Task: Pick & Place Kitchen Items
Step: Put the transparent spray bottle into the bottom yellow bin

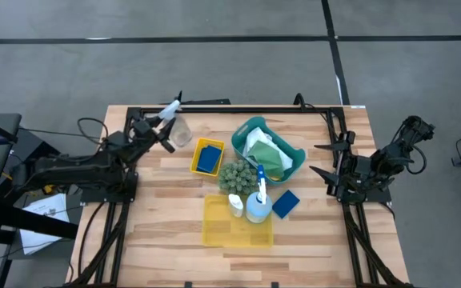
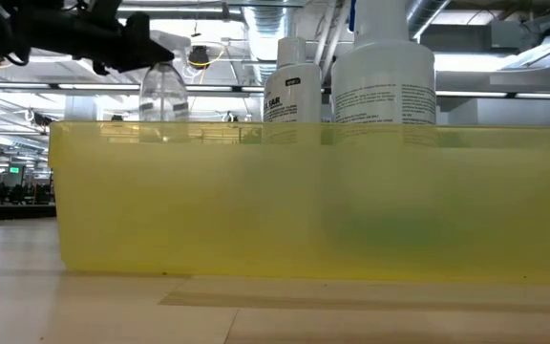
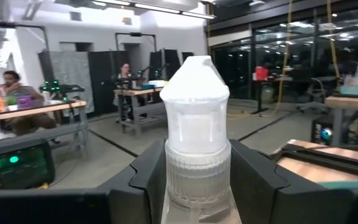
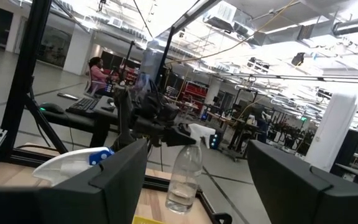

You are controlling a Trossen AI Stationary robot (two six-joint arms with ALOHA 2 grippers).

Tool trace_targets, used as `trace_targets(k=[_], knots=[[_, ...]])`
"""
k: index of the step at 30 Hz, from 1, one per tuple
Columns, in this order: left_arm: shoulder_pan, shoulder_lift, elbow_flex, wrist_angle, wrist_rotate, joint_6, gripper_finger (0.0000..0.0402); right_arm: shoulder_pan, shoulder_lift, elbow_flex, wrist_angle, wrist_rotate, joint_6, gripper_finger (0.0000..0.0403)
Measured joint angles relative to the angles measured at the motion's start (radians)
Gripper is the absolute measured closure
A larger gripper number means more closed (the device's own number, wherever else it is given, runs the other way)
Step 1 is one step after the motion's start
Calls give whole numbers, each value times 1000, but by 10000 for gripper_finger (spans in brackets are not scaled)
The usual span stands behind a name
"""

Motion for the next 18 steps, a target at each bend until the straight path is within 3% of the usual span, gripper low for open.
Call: trace_targets(k=[8, 14, 18], knots=[[-41, -81, 0, -91, 119, -9, 269, 0, 0, 0, 0, 0, 0, 135], [-56, -93, 9, -108, 239, -97, 269, 0, 0, 0, 0, 0, 0, 135], [-63, -93, 67, -218, 340, -149, 269, 0, 0, 0, -1, 0, 0, 135]])
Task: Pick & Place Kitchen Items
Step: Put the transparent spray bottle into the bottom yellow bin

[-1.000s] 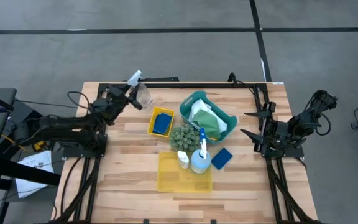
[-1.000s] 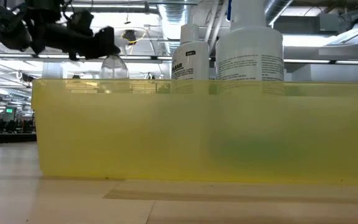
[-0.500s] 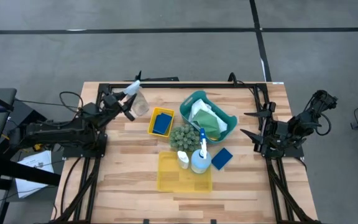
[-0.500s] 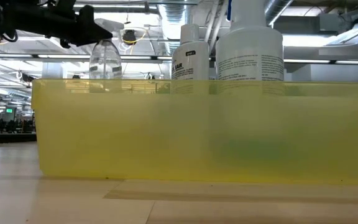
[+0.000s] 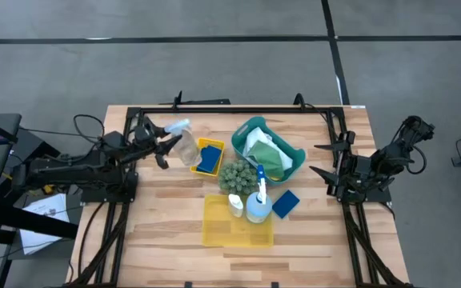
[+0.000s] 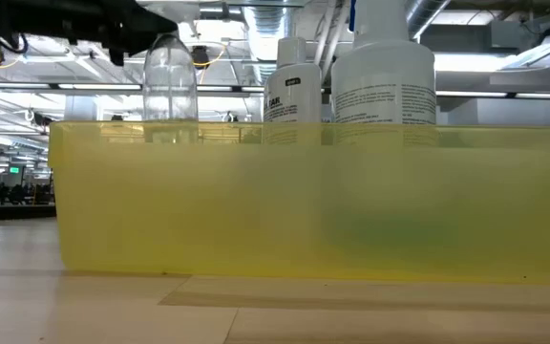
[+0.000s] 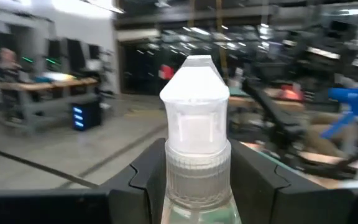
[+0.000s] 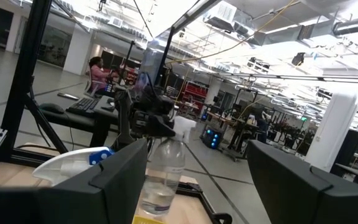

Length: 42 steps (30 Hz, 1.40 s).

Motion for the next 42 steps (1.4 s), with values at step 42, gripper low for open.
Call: trace_targets(k=[42], knots=[[-156, 221, 63, 233, 602, -117, 269, 0, 0, 0, 2, 0, 0, 135]])
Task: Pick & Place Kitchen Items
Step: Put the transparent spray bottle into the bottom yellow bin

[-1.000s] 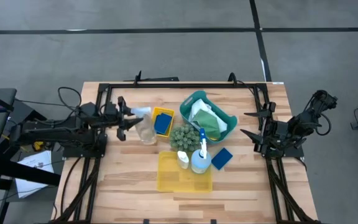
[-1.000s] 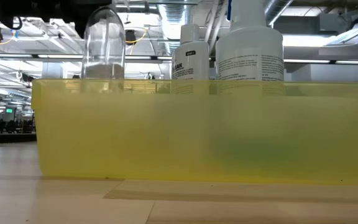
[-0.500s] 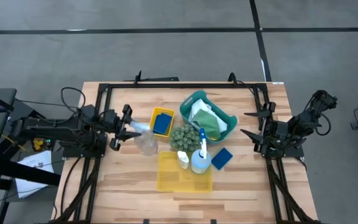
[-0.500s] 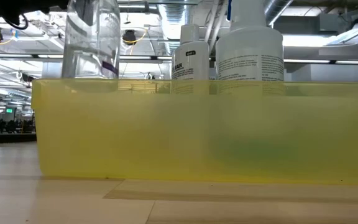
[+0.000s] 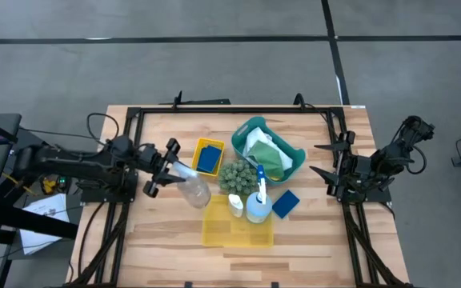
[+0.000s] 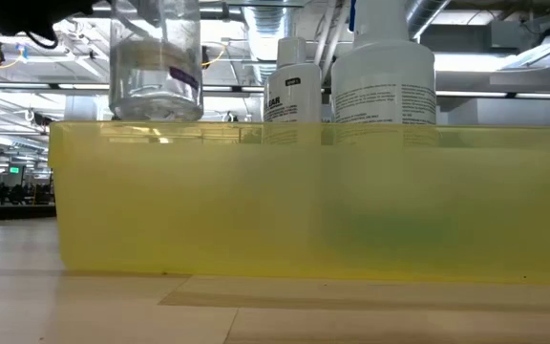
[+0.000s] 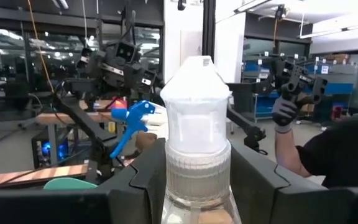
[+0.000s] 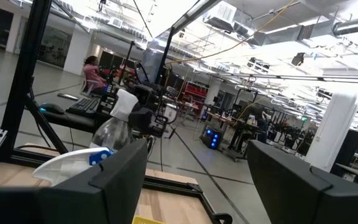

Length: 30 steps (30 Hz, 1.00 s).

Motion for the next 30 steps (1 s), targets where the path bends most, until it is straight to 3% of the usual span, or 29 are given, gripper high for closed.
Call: trace_targets(k=[10, 22, 30], knots=[[-88, 222, 153, -5, 50, 2, 269, 0, 0, 0, 0, 0, 0, 135], [-242, 382, 292, -47, 47, 127, 269, 0, 0, 0, -1, 0, 0, 135], [-277, 502, 355, -36, 46, 163, 269, 0, 0, 0, 0, 0, 0, 135]])
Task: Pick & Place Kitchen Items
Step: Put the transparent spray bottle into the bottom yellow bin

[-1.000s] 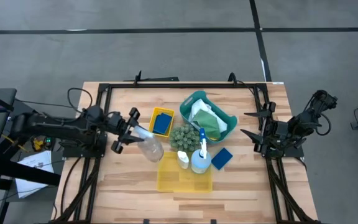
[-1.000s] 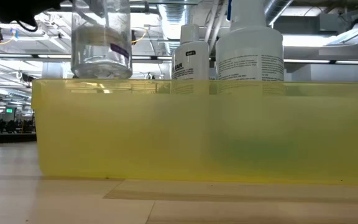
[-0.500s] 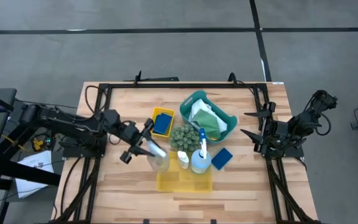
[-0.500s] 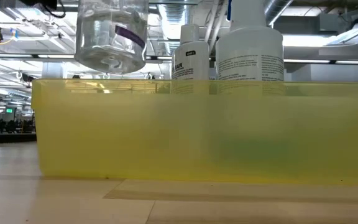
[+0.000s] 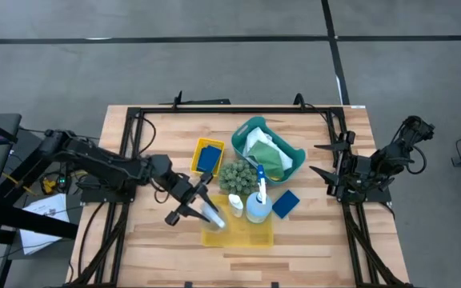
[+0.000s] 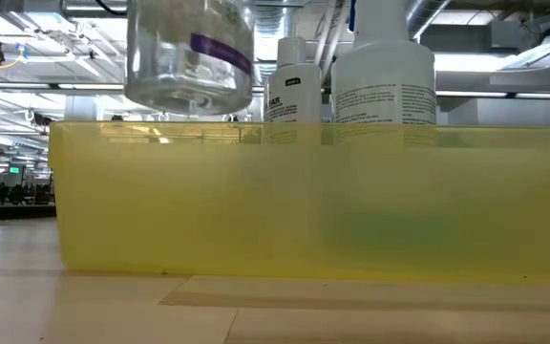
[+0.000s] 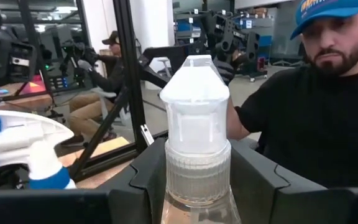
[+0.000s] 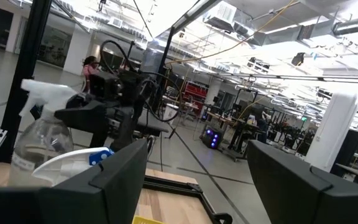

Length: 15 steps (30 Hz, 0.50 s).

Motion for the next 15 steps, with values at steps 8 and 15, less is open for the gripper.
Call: trace_targets(k=[8, 15], knots=[[6, 78, 41, -8, 45, 33, 269, 0, 0, 0, 0, 0, 0, 135], [2, 87, 53, 9, 52, 26, 269, 0, 0, 0, 2, 0, 4, 135]])
